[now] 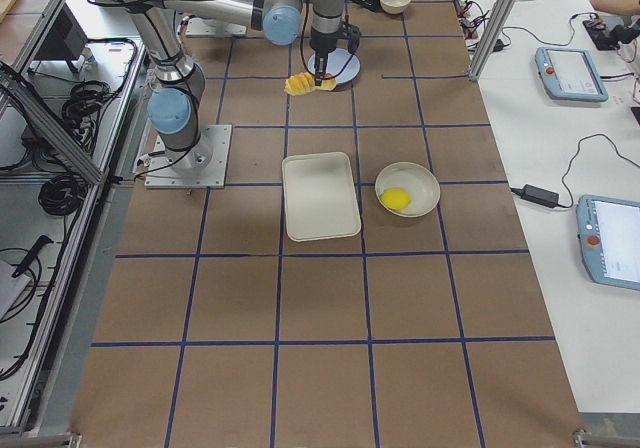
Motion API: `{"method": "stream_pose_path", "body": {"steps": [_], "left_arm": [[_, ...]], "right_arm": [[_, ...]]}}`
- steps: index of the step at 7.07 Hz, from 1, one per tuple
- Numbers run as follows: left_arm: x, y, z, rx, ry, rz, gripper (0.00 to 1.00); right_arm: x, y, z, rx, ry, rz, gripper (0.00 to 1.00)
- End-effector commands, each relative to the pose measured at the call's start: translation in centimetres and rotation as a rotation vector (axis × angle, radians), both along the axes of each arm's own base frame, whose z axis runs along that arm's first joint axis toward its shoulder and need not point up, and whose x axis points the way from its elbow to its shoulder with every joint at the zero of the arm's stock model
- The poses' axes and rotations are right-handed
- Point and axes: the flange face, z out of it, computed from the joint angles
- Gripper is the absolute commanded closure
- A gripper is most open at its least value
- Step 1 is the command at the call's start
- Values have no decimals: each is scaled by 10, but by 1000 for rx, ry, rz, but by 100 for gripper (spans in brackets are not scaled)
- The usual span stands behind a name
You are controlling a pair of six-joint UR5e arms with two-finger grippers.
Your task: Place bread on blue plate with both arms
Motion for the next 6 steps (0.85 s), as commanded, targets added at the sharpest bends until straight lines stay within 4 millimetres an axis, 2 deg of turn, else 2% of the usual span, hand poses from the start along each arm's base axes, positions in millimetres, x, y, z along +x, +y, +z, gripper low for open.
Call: {"method": "stream_pose_path", "body": {"steps": [1, 2, 3, 4, 5, 6], "left_arm": [[56, 11, 81, 82, -82, -36, 0], [59, 15, 87, 81, -96, -33, 0], [58, 26, 106, 70, -126, -32, 0], [51, 39, 101, 95, -126, 5, 0], [46, 52, 92, 101, -124, 77, 0], [40, 55, 86, 64, -102, 130, 0]], "right_arm": [[87, 13, -15, -26, 3, 100, 91], [125, 18, -32, -37, 2, 102, 92], [158, 18, -52, -54, -12, 153, 92], [183, 11, -75, -81, -24, 193, 92], [193, -7, -87, -121, -42, 196, 92], [204, -24, -84, -138, -48, 201, 92]]}}
